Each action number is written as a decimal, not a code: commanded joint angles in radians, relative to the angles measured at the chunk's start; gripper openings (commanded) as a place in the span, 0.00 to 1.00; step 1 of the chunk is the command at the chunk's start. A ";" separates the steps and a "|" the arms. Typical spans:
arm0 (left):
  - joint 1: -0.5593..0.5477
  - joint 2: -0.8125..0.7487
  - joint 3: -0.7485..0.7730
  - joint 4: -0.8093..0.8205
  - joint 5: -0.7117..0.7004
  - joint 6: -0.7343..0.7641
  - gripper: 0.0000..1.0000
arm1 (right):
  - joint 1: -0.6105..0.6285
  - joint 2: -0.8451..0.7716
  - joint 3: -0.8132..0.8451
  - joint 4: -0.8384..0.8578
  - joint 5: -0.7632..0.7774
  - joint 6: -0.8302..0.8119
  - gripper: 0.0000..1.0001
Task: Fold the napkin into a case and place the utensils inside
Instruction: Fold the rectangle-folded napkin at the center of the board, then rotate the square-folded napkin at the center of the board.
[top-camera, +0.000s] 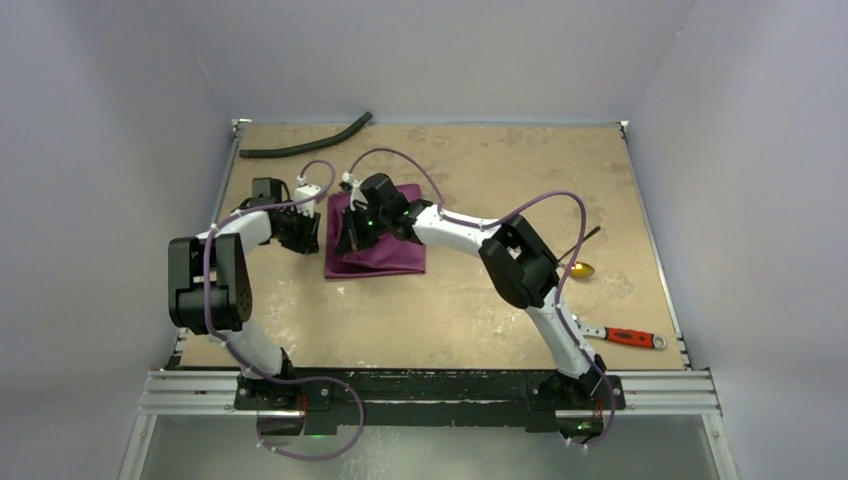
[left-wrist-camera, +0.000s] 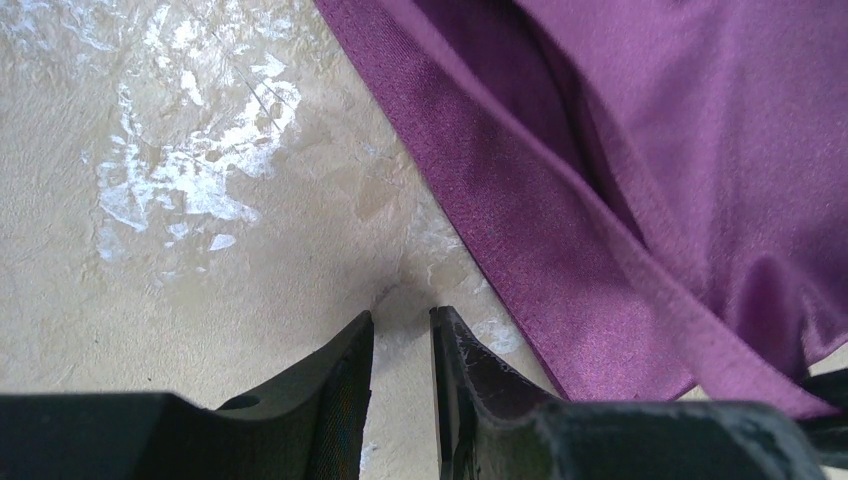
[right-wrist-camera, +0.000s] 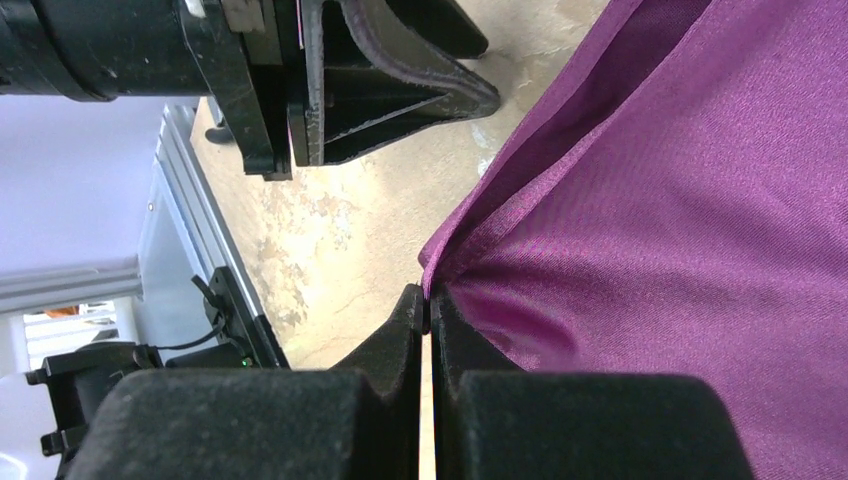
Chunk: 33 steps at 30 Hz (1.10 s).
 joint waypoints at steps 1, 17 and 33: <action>0.002 0.052 -0.010 -0.029 -0.022 -0.012 0.27 | 0.026 0.035 0.044 0.009 -0.022 -0.008 0.00; 0.018 0.009 0.109 -0.126 -0.059 0.009 0.34 | 0.026 0.004 0.080 -0.040 -0.124 0.031 0.66; -0.164 -0.078 0.220 -0.310 0.042 0.008 0.40 | -0.346 -0.029 0.071 -0.103 0.014 -0.062 0.18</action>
